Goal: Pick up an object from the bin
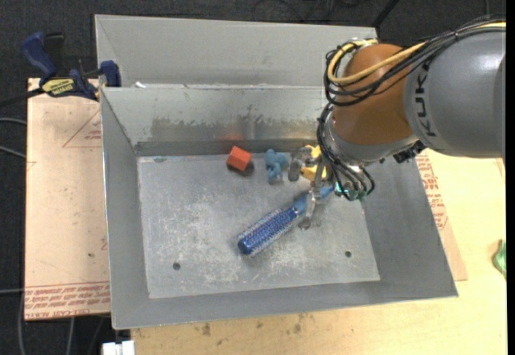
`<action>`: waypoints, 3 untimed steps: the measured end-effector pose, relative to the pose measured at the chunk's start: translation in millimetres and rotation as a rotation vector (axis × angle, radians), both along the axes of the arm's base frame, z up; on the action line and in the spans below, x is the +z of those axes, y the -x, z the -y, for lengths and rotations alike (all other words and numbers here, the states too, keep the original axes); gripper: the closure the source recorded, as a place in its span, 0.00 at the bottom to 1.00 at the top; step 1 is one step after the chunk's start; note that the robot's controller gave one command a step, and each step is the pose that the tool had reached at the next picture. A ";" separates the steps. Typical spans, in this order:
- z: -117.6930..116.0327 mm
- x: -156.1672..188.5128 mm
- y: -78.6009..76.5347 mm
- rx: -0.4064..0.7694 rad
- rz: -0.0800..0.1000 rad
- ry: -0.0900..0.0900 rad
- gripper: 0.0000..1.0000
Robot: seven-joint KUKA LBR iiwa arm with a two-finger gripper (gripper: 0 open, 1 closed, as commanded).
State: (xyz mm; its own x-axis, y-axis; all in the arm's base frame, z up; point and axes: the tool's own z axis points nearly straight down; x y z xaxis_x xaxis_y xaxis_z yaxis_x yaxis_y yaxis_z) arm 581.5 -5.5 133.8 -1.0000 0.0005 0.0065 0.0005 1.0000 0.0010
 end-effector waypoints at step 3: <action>-2.0 74.2 26.6 0.255 0.016 0.000 1.00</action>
Offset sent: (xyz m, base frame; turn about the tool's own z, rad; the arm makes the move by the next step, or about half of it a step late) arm -0.0021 -0.0074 -0.0638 -0.2589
